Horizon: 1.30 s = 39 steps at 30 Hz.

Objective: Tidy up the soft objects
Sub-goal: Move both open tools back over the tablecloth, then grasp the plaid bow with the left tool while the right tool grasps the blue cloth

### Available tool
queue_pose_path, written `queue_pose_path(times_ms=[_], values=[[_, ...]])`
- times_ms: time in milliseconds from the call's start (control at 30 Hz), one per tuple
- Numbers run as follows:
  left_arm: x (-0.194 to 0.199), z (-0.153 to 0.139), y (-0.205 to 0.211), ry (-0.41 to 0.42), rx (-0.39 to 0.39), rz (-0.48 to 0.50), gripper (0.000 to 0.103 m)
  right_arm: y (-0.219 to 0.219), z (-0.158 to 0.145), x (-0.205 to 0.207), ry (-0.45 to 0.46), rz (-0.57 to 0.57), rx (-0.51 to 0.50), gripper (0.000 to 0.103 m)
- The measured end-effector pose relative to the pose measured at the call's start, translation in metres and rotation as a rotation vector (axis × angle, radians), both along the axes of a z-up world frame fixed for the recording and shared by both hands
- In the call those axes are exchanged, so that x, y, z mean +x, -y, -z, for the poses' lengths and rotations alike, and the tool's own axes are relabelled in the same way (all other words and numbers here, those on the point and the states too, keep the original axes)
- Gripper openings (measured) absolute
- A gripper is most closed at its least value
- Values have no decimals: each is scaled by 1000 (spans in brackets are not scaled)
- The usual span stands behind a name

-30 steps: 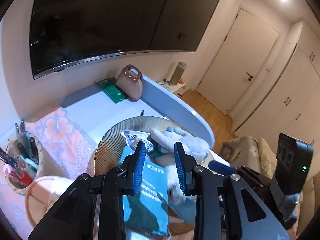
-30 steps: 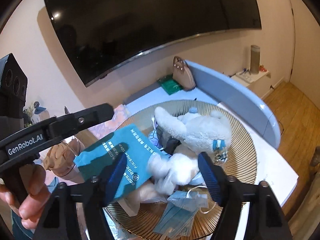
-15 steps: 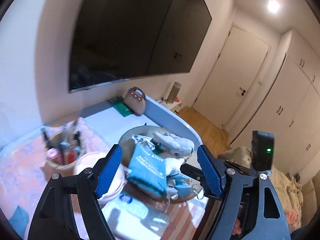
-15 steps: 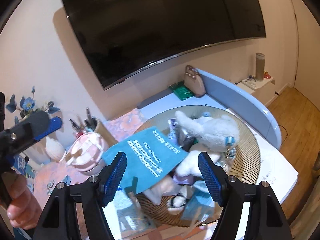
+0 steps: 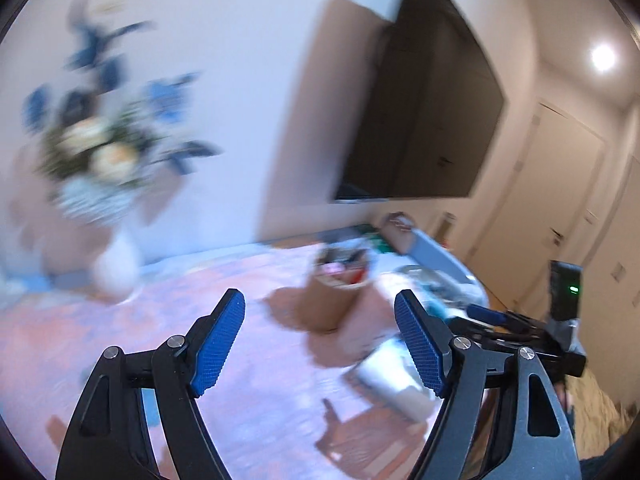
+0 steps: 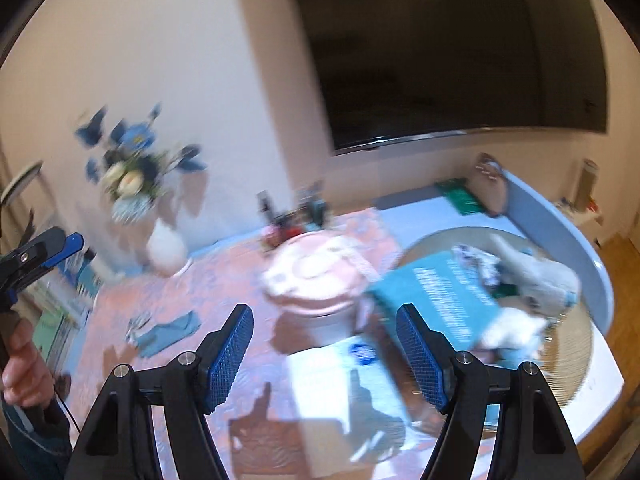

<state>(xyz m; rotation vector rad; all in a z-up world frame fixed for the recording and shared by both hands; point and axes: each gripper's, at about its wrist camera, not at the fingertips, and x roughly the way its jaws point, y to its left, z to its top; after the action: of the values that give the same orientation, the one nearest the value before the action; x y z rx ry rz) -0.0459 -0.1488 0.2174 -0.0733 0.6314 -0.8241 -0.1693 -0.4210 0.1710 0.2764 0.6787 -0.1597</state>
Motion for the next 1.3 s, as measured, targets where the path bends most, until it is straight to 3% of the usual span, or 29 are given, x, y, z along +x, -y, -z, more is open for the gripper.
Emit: queue_pose_path(times_ms=[233,467,600,733,867,1000,1167,1267,1300], values=[[33,48,-81,-60,99,-258,76,-68,27,38,-65,-180,9,73],[57,82,-138,-122,124,-372,76,-125,66,81,-170,-330,60,73],[80,111,-141,-187,203,-395,76,-151,81,103,-218,-374,54,73],[102,139,-139,-255,184,-407,76,-172,97,123,-262,-412,83,73],[121,166,-130,-273,191,-444,76,-185,114,138,-320,-440,135,73],[127,199,-125,-310,210,-416,74,-195,134,152,-378,-451,185,73],[125,204,-124,-305,217,-395,74,-206,157,182,-432,-426,233,73],[123,206,-121,-290,240,-397,73,-214,156,197,-395,-392,215,77],[122,206,-120,-280,256,-405,69,-216,156,201,-387,-381,204,77]])
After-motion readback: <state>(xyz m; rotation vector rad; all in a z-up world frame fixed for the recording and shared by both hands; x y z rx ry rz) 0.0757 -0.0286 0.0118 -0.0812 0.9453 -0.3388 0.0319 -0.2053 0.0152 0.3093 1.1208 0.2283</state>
